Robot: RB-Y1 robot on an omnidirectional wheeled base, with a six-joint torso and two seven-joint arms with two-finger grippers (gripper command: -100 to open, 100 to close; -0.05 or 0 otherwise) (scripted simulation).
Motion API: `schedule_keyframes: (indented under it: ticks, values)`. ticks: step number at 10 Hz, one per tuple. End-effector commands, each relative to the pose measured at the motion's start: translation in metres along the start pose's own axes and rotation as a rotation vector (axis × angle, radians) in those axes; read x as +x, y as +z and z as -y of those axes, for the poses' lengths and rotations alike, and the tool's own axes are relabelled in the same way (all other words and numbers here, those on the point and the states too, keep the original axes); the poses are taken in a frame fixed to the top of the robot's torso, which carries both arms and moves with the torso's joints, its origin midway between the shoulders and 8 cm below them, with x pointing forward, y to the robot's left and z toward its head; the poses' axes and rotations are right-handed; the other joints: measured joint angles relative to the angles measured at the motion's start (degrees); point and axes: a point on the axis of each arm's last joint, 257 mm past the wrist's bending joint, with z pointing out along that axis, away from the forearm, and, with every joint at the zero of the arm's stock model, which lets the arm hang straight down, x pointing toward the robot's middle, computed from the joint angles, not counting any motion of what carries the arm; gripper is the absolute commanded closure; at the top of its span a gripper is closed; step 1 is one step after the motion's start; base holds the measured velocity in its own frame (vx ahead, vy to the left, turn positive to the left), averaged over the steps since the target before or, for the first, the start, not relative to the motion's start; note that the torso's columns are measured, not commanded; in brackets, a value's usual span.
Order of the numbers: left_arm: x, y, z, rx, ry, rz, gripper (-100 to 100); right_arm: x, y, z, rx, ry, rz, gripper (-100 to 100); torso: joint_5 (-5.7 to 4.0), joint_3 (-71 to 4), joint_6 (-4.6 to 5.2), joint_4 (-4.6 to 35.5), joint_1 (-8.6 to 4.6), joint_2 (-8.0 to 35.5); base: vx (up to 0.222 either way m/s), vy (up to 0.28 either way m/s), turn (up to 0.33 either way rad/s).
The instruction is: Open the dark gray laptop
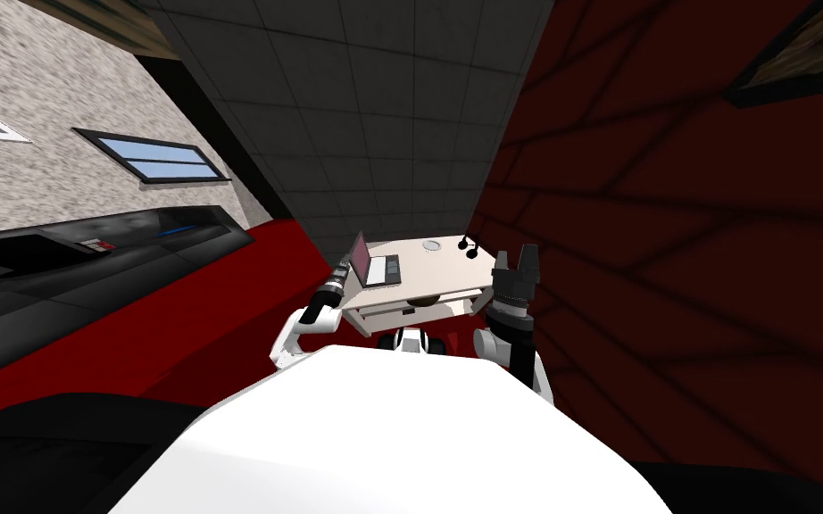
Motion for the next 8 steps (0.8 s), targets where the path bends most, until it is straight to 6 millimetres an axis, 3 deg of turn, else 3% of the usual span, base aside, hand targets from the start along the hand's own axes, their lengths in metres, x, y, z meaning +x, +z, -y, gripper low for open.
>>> schedule_keyframes:
  ticks: [1, 3, 4, 8]
  values:
    - [-0.001, 0.001, -0.005, -0.019, 0.012, 0.001, -100, 0.0, 0.0, 0.0, 0.0, 0.0, 0.0, 0, 0.01, -0.02, 0.0, -0.01, 0.0, -0.03, 0.027, -0.041, 0.006]
    - [-0.003, 0.001, -0.002, -0.022, 0.016, 0.004, -100, 0.0, 0.0, 0.0, 0.0, 0.0, 0.0, 0, 0.06, -0.07, 0.0, -0.03, 0.18, -0.13, 0.085, -0.004, -0.018]
    - [-0.004, 0.0, -0.002, -0.024, 0.016, 0.004, 100, 0.0, 0.0, 0.0, 0.0, 0.0, 0.0, 0, 0.05, -0.03, 0.02, -0.03, 0.11, -0.02, 0.007, 0.001, 0.009]
    - [-0.015, -0.006, -0.015, -0.038, 0.253, 0.009, 100, 0.0, 0.0, 0.0, 0.0, 0.0, 0.0, 0, 0.02, -0.13, 0.28, -0.24, -0.45, -0.27, 0.029, -0.116, -0.019]
